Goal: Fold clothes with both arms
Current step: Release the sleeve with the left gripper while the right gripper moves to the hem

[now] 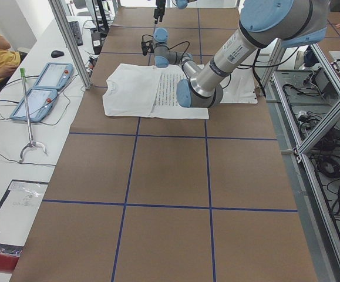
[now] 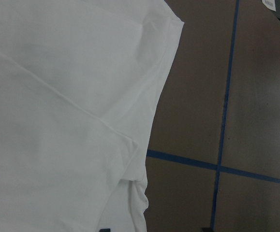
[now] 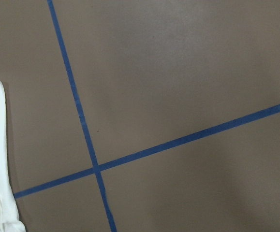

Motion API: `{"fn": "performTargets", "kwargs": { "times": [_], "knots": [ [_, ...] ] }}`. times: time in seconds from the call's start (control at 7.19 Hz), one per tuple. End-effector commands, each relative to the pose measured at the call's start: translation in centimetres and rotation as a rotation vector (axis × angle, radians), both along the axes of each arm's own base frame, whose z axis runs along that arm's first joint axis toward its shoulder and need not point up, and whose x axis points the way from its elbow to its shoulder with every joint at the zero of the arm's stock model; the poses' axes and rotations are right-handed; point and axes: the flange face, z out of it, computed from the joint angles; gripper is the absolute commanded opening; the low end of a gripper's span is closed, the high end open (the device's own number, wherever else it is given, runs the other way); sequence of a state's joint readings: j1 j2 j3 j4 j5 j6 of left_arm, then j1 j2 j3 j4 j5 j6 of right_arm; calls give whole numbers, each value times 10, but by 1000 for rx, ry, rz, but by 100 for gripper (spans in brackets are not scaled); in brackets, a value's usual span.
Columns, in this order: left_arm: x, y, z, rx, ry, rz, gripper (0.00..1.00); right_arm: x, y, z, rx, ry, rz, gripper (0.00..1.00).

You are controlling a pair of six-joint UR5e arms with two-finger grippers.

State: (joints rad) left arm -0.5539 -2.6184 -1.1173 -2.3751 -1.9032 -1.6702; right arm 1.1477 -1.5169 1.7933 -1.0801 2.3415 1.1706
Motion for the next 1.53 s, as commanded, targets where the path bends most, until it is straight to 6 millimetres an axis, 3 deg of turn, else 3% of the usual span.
{"fn": "performTargets", "kwargs": {
  "times": [0.0, 0.28, 0.42, 0.56, 0.7, 0.83, 0.97, 1.39],
  "knots": [
    [-37, 26, 44, -27, -34, 50, 99, -85, 44, -64, -95, -48, 41, 100],
    [-103, 51, 101, -18, -58, 38, 96, -165, 125, -116, -228, -103, 72, 98],
    [-126, 64, 127, -24, -67, 36, 93, -196, 184, -127, -282, -104, 90, 94],
    [-137, 66, 142, -21, -81, 34, 93, -229, 248, -122, -259, -64, 107, 92],
    [-139, 66, 152, -29, -94, 31, 92, -254, 286, -106, -205, 13, 142, 92],
    [-141, 69, 164, -35, -103, 33, 92, -270, 308, -97, -235, 72, 165, 92],
    [-144, 70, 162, -32, -98, 30, 92, -279, 319, -89, -230, 98, 200, 92],
    [-144, 70, 163, -33, -99, 28, 92, -300, 327, -73, -227, 134, 225, 91]
  ]
}}
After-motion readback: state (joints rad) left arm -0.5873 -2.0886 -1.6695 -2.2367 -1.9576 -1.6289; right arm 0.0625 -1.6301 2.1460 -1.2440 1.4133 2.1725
